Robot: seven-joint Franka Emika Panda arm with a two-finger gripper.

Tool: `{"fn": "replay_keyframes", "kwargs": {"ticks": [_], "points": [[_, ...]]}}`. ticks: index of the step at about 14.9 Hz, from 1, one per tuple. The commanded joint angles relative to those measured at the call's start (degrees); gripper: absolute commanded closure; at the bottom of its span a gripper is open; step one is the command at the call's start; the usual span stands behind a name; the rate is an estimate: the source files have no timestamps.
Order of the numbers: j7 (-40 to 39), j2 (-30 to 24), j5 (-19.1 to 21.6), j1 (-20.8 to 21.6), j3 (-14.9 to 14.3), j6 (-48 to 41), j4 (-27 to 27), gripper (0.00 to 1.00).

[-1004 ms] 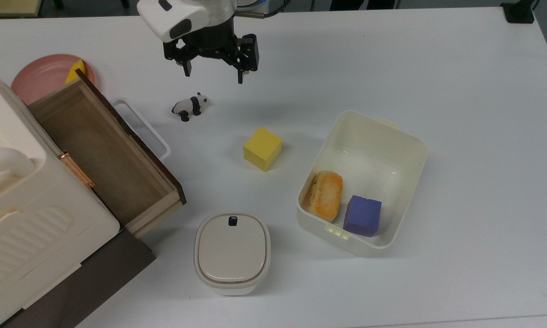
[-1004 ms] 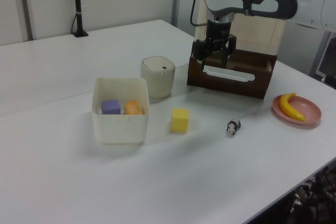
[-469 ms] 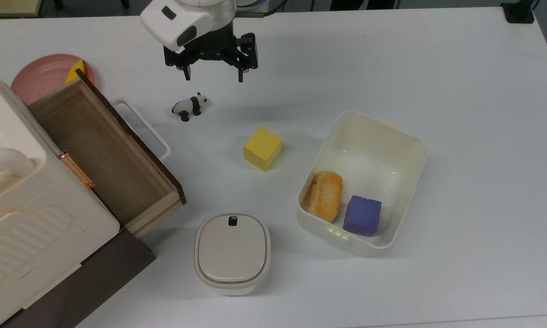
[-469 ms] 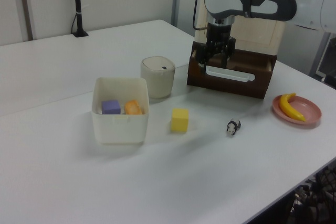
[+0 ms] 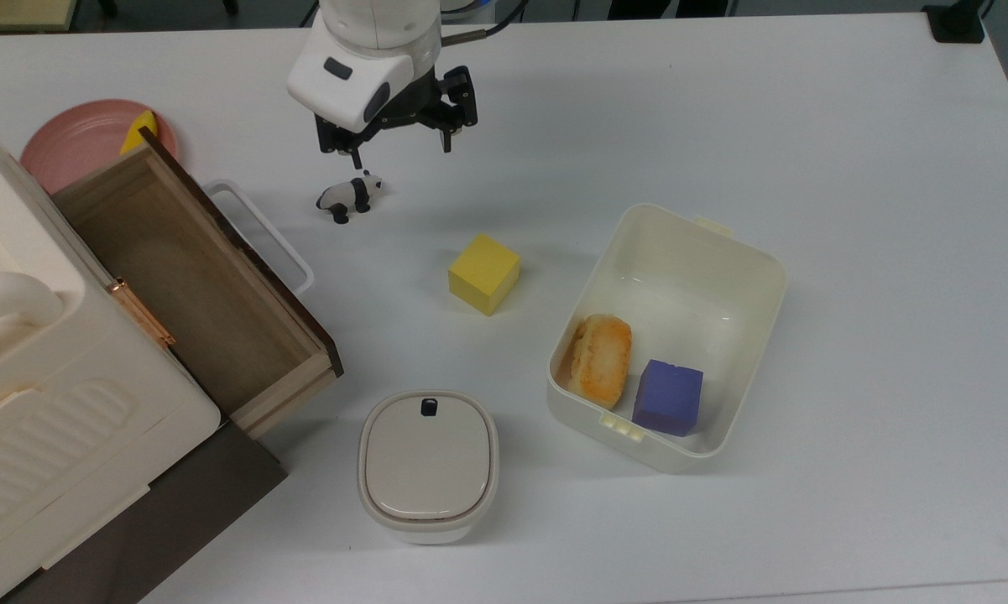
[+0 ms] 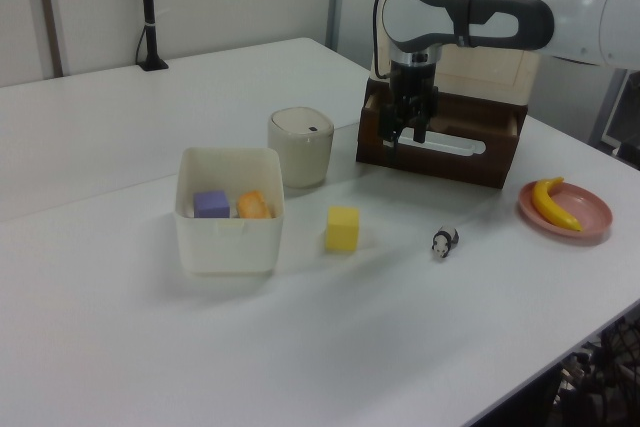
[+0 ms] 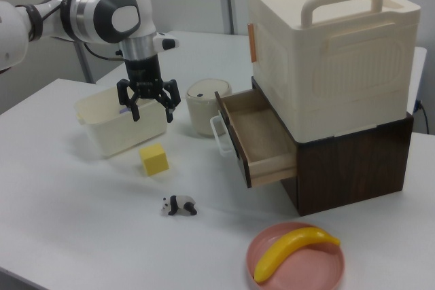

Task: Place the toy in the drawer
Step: 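Lower the open gripper over the black-and-white panda toy, then close the gripper on the panda toy and lift it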

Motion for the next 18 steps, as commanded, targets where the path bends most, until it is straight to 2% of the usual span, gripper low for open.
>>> {"fn": "replay_keyframes", "kwargs": {"ticks": [1, 7, 8, 10, 11, 14, 18], "points": [[-2.43, -0.51, 0.97, 0.56, -0.13, -1.01, -1.73, 0.04], [-2.43, 0.64, 0.53, 1.17, 0.05, -0.92, -2.43, 0.05], [-0.6, 0.46, 0.79, 1.35, 0.05, -1.62, -3.22, 0.01], [18.65, 0.55, 0.88, 1.18, 0.05, -1.1, -4.98, 0.0], [22.84, 0.55, 0.88, 0.91, 0.05, -0.84, -5.51, 0.0], [30.51, 0.55, 0.97, -1.36, -0.57, 0.74, -7.96, 0.0], [32.03, -0.24, 0.27, -5.49, -0.65, 13.02, -16.13, 0.0]]}}
